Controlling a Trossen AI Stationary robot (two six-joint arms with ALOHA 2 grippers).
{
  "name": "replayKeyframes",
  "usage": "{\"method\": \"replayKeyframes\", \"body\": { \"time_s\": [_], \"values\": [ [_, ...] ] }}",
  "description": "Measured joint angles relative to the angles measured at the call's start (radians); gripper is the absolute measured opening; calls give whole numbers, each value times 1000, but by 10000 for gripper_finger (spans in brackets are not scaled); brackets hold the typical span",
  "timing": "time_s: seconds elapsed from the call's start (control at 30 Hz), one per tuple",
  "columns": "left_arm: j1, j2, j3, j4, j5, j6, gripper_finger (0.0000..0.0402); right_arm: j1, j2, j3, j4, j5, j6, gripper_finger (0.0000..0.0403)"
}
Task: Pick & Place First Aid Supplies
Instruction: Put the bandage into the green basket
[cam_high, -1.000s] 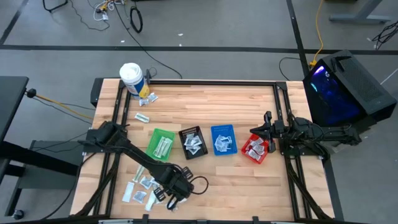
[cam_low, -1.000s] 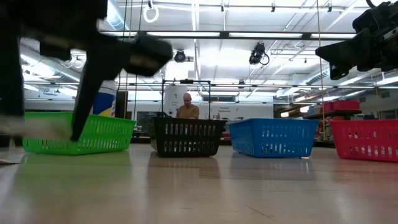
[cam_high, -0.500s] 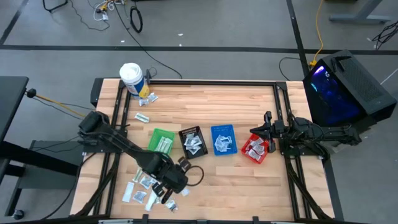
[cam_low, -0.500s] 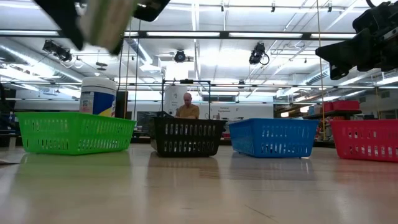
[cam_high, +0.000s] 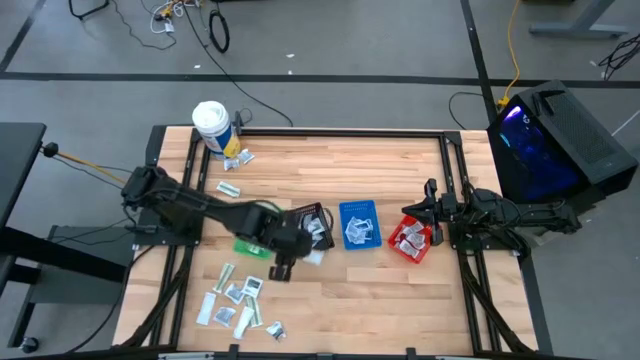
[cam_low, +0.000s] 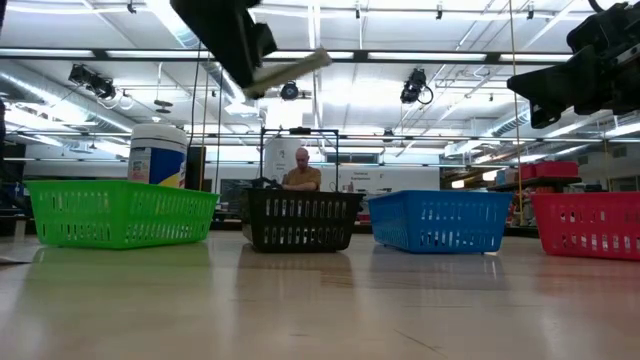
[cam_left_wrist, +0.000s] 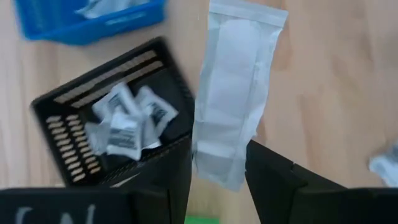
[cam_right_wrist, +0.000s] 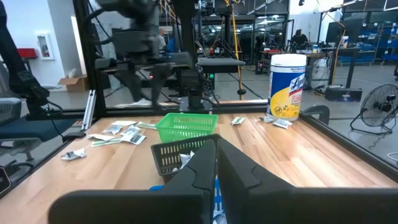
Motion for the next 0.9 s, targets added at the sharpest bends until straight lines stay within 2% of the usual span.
{"method": "replayKeyframes", "body": {
  "time_s": [0.27,0.53,0.77,0.9],
  "values": [
    [85,0,0,0,1,-169,149,0,0,0,0,0,0,23],
    [94,0,1,-10,15,-170,149,0,0,0,0,0,0,23],
    [103,0,1,-15,48,-272,149,0,0,0,0,0,0,23],
    [110,-18,2,-19,65,-392,149,0,0,0,0,0,0,23]
  ]
}}
